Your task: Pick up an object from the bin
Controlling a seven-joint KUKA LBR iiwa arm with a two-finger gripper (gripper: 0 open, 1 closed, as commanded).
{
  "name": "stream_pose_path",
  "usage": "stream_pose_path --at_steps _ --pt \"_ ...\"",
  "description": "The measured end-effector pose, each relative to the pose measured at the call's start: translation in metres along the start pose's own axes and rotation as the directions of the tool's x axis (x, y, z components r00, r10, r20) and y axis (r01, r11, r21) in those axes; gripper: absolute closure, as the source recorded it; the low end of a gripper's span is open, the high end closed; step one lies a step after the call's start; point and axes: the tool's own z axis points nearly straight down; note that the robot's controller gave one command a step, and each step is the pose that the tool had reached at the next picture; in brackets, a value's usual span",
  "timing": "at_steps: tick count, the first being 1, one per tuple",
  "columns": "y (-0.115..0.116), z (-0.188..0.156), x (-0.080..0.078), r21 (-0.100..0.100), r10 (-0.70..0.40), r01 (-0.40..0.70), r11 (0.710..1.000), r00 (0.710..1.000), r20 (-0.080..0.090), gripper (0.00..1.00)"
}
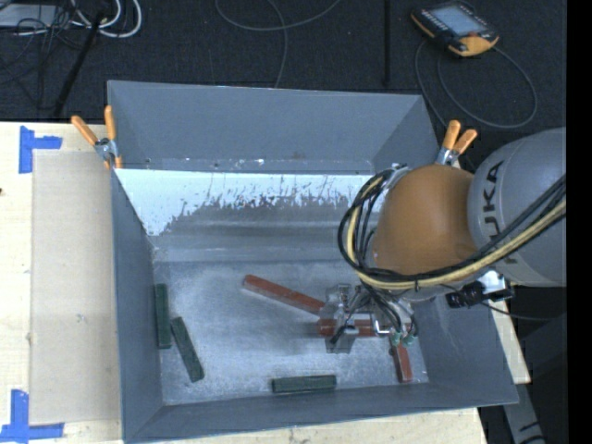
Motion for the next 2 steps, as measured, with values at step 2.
stream_pose_path --at_steps 2 --pt "-0.016 -0.078 0.009 0.000 -0.015 0.015 1.000 1.000 -0.002 1.00"
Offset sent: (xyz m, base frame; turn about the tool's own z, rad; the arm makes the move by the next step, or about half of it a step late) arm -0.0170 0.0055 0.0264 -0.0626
